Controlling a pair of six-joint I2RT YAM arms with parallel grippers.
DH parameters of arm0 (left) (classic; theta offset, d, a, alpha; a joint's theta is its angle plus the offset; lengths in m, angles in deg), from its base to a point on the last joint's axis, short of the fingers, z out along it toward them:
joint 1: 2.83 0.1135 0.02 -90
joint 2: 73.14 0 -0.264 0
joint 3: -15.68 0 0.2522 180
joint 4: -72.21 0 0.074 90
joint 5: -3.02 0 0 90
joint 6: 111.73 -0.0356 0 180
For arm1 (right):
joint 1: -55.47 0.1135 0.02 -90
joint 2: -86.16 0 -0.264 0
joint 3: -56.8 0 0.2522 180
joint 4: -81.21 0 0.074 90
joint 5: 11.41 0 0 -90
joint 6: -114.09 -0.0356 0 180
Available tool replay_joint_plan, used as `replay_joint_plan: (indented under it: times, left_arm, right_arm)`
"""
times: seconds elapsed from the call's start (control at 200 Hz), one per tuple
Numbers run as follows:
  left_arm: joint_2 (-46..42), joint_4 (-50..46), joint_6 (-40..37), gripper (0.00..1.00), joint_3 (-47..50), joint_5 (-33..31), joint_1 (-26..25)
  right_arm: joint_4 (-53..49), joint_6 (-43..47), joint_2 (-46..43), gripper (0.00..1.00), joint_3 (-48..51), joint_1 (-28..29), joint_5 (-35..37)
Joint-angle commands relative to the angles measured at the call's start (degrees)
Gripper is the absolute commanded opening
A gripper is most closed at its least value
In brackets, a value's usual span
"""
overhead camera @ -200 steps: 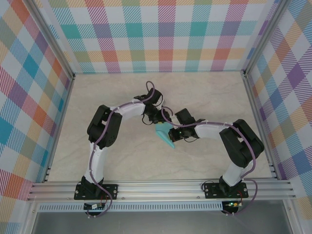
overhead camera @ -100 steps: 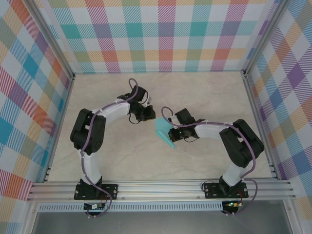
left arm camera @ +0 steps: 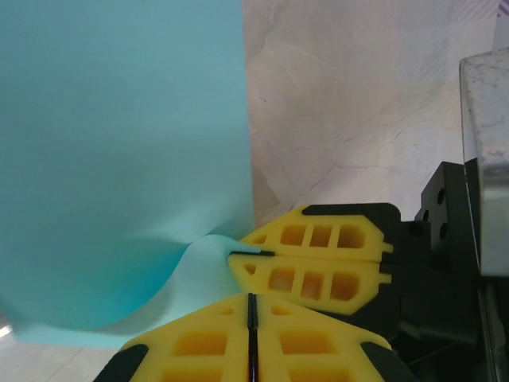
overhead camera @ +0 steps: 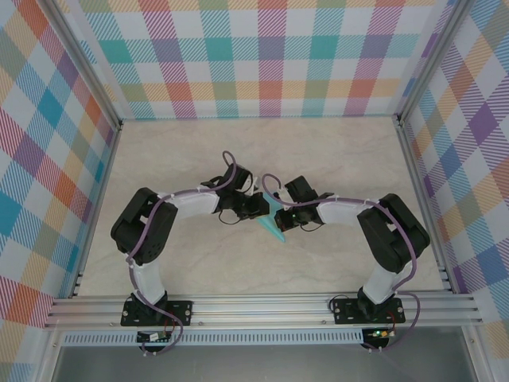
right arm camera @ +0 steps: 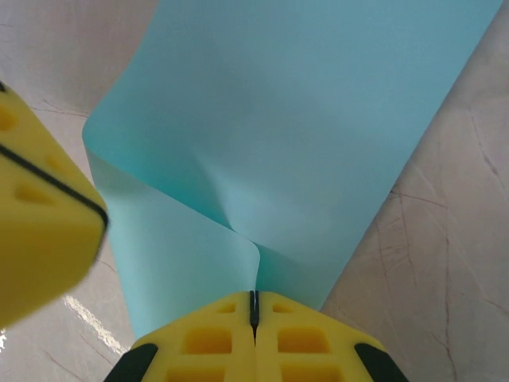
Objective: Fold a paper plane with a square sheet of paper (fold left side to right side)
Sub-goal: Third fold the triangle at the center of the table.
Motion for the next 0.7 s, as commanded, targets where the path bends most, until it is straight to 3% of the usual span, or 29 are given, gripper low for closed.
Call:
replay_joint_plan:
  times: [0.0,0.695]
  left_arm:
    - [1.6,2.3,1.5,0.09,-0.2,0.3,-0.6]
    - [4.6,-2.9,-1.1,0.08,3.3,-5.9,-1.1]
  right_arm:
    - [-6.4,1.2,2.5,0.0,1.0,0.5,1.3]
    - [-6.2,1.0,2.6,0.0,0.2,0.6,0.3]
